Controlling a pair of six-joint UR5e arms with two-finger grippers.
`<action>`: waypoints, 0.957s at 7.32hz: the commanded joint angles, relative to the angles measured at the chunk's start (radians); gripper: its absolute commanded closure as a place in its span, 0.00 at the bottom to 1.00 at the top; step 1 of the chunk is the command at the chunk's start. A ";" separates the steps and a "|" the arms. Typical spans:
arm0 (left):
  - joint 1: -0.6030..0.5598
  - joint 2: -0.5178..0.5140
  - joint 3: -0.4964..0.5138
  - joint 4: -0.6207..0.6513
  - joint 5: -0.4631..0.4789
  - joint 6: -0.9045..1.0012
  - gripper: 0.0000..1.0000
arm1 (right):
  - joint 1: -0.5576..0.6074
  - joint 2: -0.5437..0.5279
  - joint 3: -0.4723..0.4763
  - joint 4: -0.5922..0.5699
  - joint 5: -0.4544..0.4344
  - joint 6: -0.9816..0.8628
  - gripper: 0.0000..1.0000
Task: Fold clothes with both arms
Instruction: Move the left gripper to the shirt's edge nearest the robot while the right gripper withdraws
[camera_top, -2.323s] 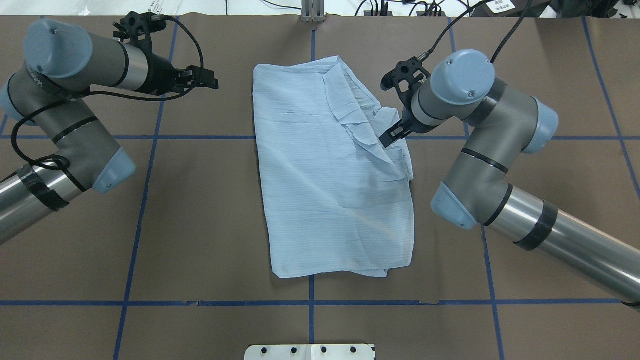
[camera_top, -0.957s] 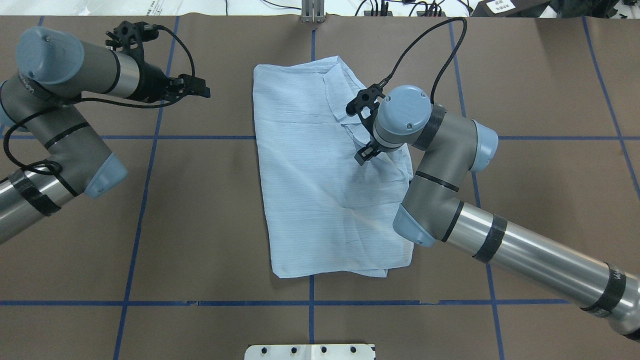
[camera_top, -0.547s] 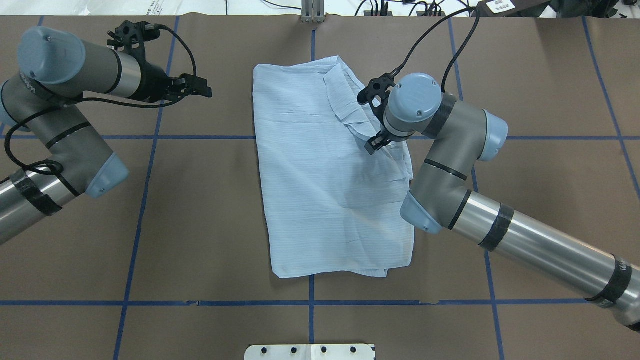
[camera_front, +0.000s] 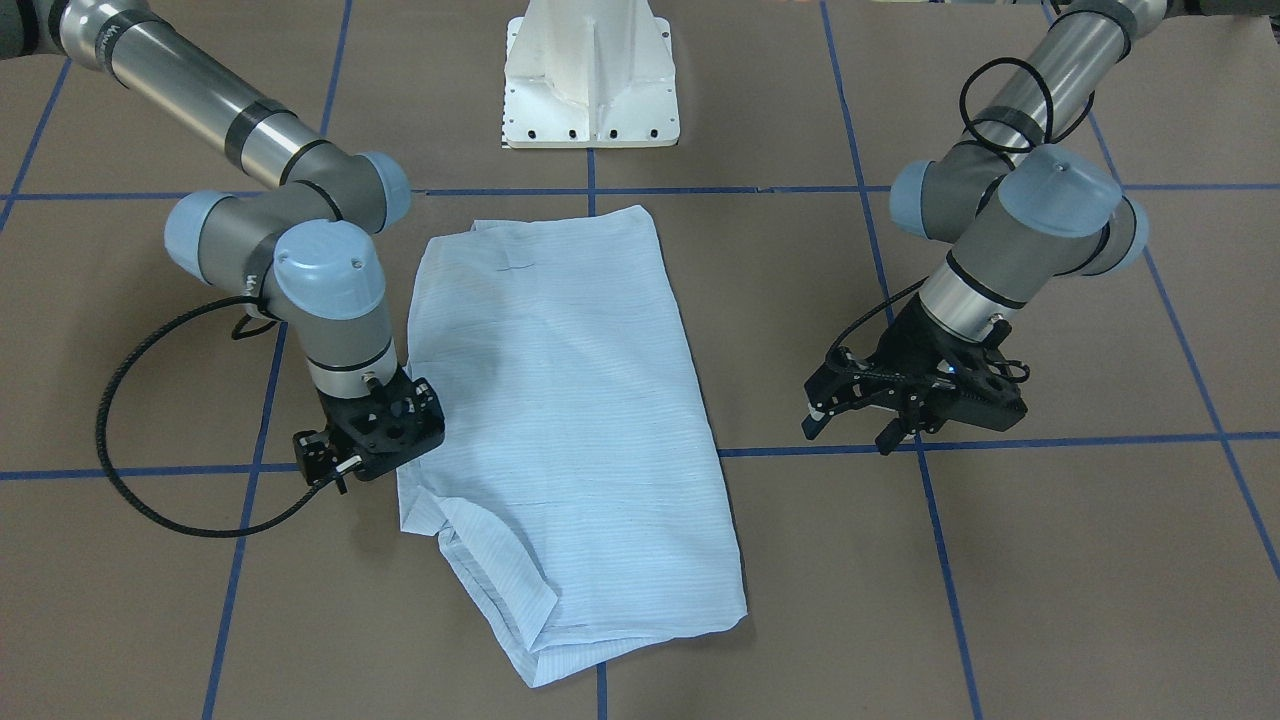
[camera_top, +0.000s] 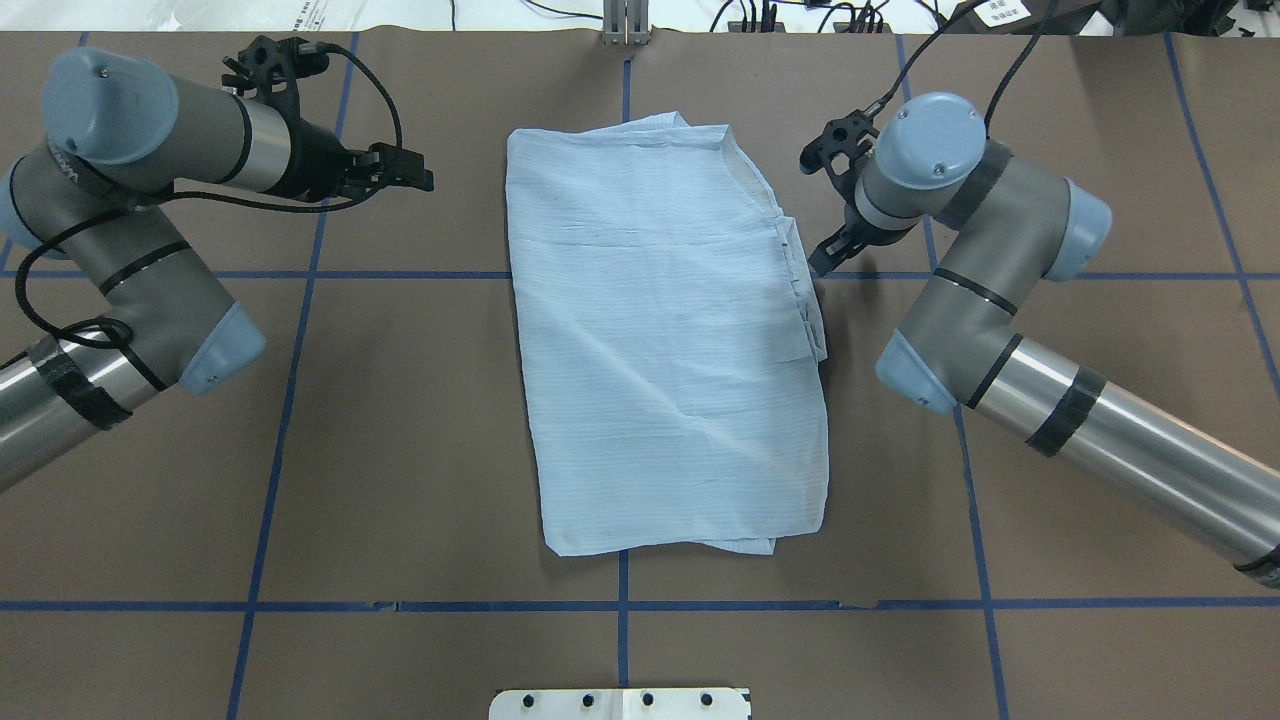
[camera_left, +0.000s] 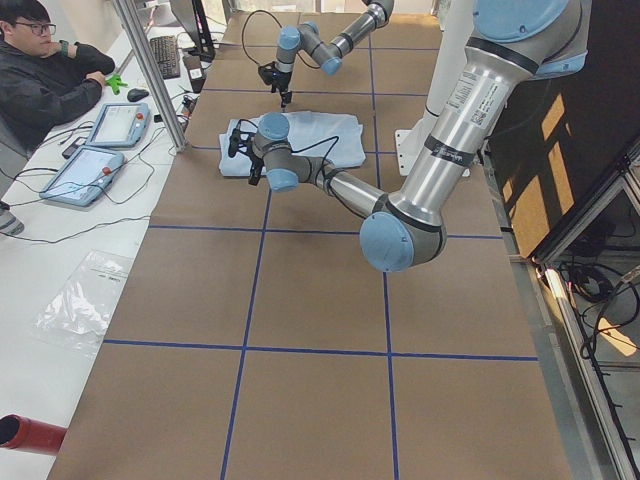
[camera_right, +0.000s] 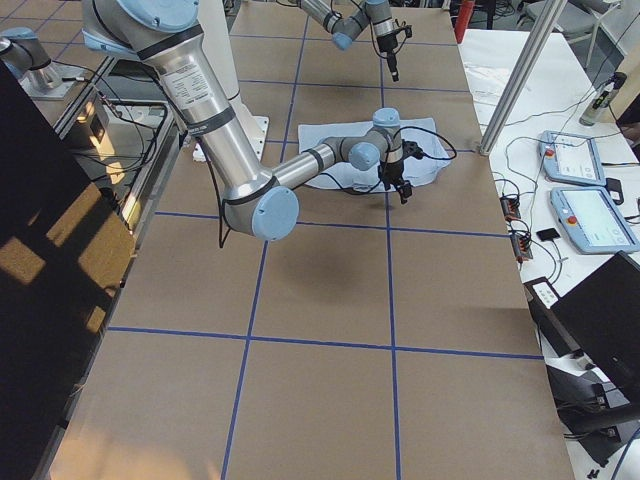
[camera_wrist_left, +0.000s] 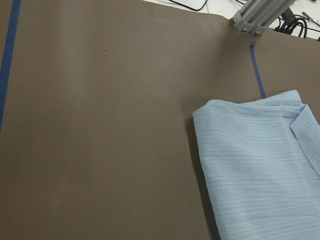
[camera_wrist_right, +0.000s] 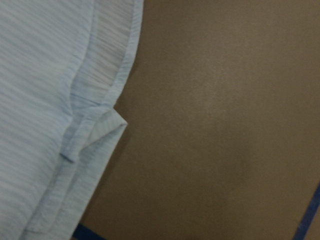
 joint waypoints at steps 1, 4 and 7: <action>0.000 -0.006 -0.002 -0.001 0.002 0.001 0.00 | 0.046 0.006 0.000 0.018 0.056 -0.013 0.00; 0.022 0.000 -0.092 0.044 -0.010 -0.093 0.00 | 0.054 0.009 0.067 0.003 0.168 0.065 0.00; 0.181 0.051 -0.325 0.267 0.009 -0.273 0.00 | 0.060 -0.104 0.217 0.010 0.202 0.206 0.00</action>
